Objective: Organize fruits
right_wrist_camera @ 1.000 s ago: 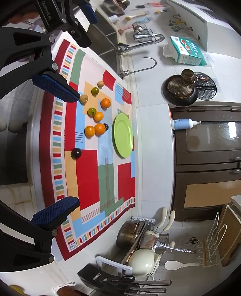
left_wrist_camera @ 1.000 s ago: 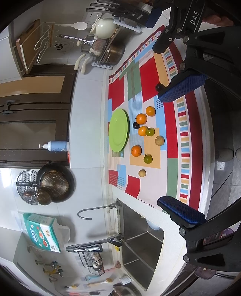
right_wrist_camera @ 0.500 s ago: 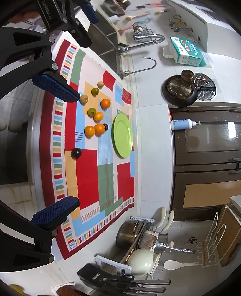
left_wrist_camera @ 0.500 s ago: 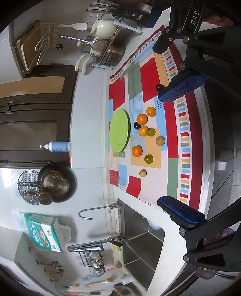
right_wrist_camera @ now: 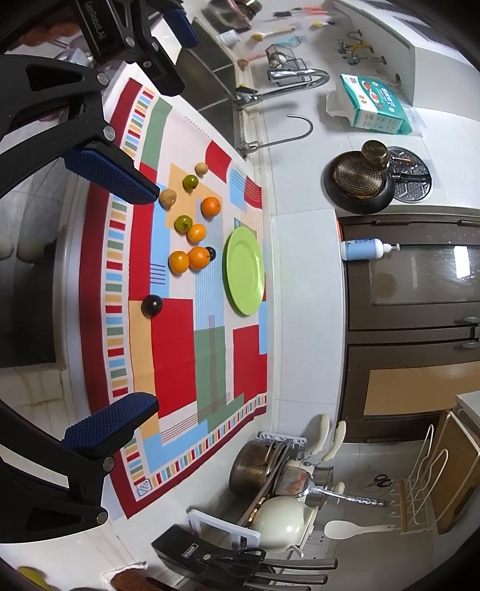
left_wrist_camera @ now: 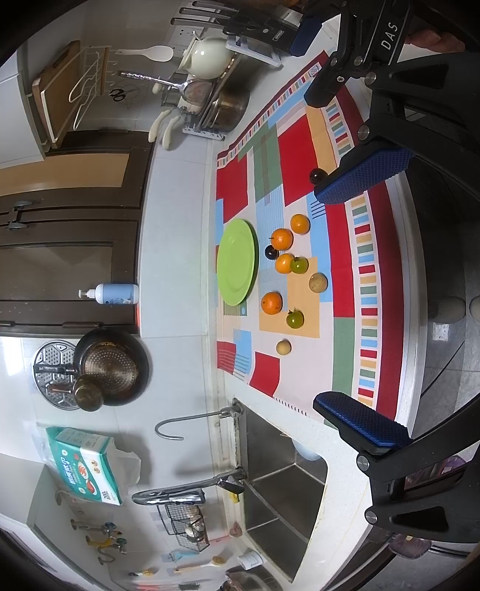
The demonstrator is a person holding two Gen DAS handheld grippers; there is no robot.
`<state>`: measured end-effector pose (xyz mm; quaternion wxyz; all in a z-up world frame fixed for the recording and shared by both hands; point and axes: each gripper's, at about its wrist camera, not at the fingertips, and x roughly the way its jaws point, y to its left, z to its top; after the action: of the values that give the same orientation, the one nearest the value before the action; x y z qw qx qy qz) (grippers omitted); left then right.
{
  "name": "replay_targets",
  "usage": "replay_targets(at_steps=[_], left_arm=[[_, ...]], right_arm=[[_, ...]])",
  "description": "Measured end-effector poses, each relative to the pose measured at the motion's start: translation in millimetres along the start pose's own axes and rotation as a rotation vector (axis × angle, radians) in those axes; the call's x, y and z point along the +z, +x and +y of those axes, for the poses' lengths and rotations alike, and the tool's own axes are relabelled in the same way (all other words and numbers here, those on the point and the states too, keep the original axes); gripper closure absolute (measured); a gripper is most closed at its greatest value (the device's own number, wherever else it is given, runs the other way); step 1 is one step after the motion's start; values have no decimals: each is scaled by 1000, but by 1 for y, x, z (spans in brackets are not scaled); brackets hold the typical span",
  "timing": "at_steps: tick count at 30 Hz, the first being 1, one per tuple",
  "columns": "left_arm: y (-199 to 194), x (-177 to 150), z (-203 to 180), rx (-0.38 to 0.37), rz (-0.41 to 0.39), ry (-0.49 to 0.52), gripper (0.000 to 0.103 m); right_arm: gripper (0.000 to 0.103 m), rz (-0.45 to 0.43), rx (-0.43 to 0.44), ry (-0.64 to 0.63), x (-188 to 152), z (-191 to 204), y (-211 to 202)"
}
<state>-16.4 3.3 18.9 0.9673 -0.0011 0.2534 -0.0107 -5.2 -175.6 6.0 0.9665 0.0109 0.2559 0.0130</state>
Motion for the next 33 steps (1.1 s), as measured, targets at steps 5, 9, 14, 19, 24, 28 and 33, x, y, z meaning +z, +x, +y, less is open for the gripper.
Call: replay_targets(at_steps=[5, 9, 14, 19, 24, 28, 33], left_arm=[[5, -1, -2, -4, 6, 2, 0], [9, -2, -3, -7, 9, 3, 0], [14, -4, -3, -14, 18, 5, 0], [21, -4, -4, -23, 24, 11, 0], [33, -1, -2, -34, 40, 11, 0], [45, 1, 0, -52, 56, 11, 0], [63, 3, 4, -70, 80, 17, 1]], right_arm=[[0, 1, 0, -2, 0, 0, -1], [0, 5, -1, -3, 0, -1, -2], [0, 16, -5, -5, 0, -3, 2], [0, 26, -11, -3, 2, -4, 9], [0, 39, -17, -8, 4, -1, 18], [0, 53, -21, -14, 6, 3, 28], [0, 78, -28, -18, 8, 9, 45]])
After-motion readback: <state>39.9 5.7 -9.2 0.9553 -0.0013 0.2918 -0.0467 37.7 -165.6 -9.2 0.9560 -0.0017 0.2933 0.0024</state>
